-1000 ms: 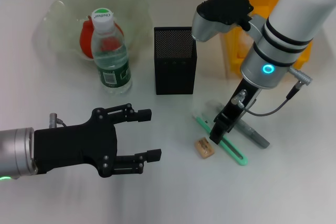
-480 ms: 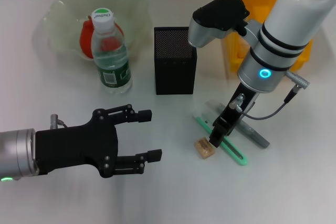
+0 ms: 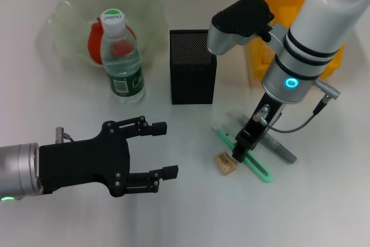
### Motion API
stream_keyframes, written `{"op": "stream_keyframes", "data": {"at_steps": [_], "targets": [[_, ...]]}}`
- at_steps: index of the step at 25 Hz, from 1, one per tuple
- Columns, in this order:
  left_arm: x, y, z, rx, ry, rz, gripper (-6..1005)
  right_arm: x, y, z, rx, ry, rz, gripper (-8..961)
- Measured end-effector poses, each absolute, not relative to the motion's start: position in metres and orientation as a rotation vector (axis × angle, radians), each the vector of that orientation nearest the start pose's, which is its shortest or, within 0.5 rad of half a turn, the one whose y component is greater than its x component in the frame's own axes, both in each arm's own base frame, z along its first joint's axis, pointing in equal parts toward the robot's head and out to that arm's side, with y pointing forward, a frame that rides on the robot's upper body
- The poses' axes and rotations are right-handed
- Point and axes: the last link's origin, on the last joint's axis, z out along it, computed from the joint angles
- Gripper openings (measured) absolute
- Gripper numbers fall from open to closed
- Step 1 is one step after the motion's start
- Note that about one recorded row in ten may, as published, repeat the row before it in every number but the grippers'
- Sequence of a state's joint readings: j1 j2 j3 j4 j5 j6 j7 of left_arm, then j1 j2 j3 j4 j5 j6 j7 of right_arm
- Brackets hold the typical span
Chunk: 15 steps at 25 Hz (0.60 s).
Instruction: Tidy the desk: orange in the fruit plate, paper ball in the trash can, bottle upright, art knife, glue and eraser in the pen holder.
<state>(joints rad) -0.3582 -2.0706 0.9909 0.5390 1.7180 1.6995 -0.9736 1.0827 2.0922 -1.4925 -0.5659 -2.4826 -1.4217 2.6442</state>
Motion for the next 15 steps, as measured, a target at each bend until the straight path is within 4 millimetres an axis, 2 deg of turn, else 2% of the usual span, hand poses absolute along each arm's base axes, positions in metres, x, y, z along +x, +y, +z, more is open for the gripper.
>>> {"op": "stream_keyframes", "data": {"at_steps": [15], "targets": [[-0.2709, 0.2553, -0.0313, -2.834, -0.236, -0.936, 786, 0.156, 0.3719, -0.0882, -2.687, 1.112, -0.865, 380]]}}
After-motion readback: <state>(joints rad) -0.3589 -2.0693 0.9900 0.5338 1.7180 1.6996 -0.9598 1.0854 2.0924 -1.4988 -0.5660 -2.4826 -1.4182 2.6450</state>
